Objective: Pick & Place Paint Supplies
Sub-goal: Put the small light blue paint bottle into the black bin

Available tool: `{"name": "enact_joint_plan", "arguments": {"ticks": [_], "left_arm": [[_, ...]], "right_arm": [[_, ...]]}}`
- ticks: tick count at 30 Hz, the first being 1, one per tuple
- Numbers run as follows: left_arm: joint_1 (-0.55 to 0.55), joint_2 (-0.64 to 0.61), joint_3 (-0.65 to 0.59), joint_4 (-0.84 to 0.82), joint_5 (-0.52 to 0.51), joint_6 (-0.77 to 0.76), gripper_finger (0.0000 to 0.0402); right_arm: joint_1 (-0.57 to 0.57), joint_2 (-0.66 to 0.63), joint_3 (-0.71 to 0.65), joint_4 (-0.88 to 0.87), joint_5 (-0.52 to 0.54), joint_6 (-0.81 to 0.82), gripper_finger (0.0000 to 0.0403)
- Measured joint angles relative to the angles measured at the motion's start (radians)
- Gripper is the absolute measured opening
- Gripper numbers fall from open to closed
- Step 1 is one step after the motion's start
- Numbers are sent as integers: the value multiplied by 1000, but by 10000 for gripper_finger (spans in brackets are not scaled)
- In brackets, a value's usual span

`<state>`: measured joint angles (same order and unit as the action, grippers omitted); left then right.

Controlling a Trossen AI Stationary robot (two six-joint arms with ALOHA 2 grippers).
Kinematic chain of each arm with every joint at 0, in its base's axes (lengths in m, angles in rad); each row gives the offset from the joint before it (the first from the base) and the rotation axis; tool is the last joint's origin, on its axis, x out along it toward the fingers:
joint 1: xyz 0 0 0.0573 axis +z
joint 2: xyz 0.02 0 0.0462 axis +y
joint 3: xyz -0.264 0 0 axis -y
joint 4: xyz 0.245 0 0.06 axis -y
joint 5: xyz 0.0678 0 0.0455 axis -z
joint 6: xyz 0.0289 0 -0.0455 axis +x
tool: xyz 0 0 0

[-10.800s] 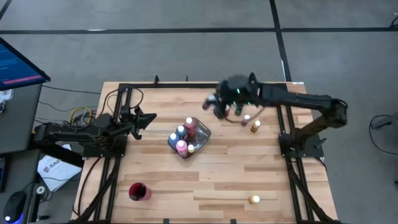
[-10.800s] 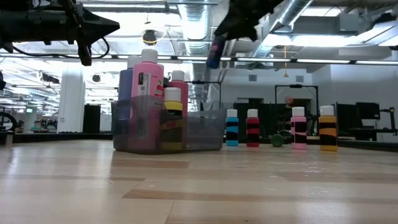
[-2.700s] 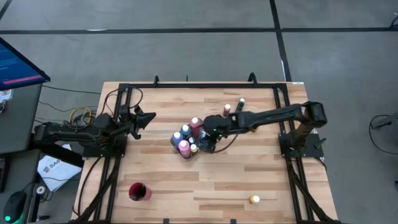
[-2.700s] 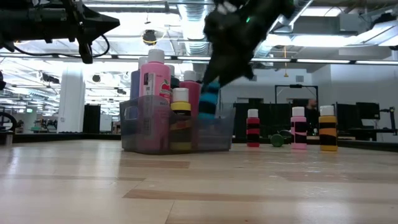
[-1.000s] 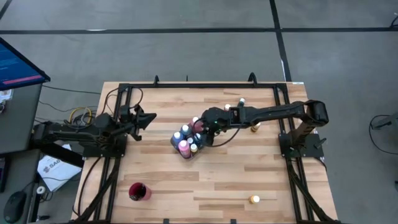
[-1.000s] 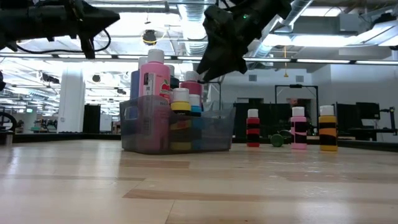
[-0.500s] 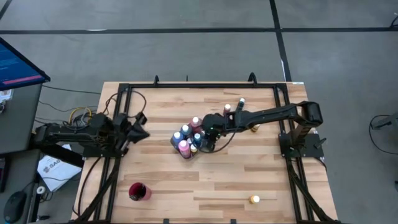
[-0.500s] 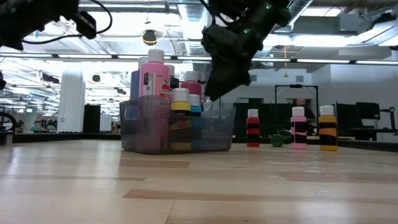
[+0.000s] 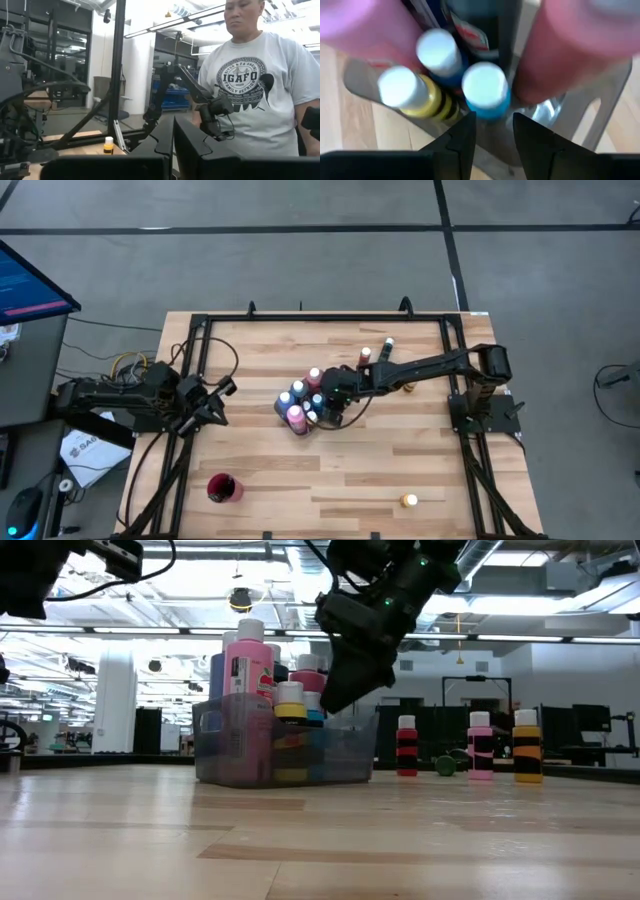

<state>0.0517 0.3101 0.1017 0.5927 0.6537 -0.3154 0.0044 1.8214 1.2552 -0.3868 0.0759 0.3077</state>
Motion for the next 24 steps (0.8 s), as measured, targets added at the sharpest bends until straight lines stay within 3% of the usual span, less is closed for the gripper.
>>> {"name": "enact_joint_plan", "arguments": {"ticks": [16,24], "left_arm": [[3,7,0,1,-2,43,3],[62,8,-1,-197,-73,-112,3]], "right_arm": [[-21,0,0,58,2,-20,124],[-7,-10,7,2,-1,-20,124]]}}
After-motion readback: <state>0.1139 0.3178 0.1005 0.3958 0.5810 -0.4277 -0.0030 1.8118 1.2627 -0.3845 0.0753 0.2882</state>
